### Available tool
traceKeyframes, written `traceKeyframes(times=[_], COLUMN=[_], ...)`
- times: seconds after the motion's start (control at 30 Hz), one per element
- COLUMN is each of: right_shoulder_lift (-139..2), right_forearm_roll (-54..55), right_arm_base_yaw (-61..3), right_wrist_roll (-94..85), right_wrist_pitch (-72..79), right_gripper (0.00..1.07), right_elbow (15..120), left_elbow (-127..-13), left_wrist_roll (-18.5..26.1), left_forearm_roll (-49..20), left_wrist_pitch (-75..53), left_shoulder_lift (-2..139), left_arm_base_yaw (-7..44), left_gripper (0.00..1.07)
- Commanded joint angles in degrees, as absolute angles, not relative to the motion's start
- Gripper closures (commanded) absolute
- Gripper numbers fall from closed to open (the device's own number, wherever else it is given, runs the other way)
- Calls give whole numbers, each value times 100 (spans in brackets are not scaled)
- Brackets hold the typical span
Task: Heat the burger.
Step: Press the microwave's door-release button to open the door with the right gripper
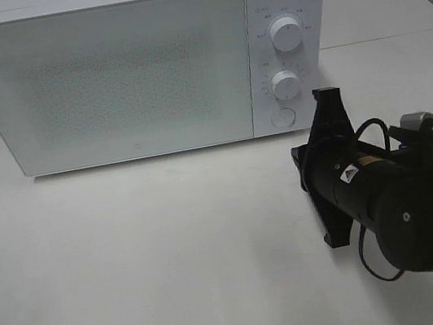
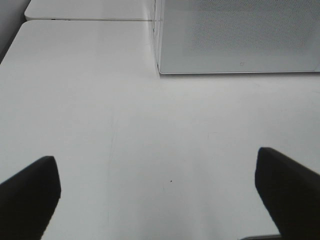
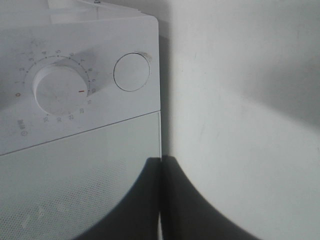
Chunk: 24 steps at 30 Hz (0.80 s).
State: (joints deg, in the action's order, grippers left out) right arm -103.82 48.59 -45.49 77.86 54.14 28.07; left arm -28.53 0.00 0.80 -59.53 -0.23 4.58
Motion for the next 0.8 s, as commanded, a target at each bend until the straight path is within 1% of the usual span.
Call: traceKeyframes(times=[0.03, 0.47, 0.63, 0.8], right_shoulder_lift=[-10422, -10972, -11144, -11310], right_forearm_roll=[4807, 4675, 4618, 4670], right_arm_base_yaw=[-4406, -3736, -3564, -3541], right_wrist_roll=[7741, 7322, 7208, 7208], right_wrist_pitch=[5300, 4864, 4761, 4664], right_gripper=[107, 107, 107, 107], right_elbow=[2974, 3862, 4131, 4309], left_elbow=[-2842, -2842, -2842, -2842], left_wrist_roll=[0, 0, 0, 0], left_forearm_roll=[52, 52, 52, 52], left_wrist_pitch=[-5942, -5942, -5942, -5942], left_shoulder_lift=[-143, -143, -143, -143], left_arm_base_yaw=[447, 447, 447, 447], left_gripper=[9, 9, 9, 9])
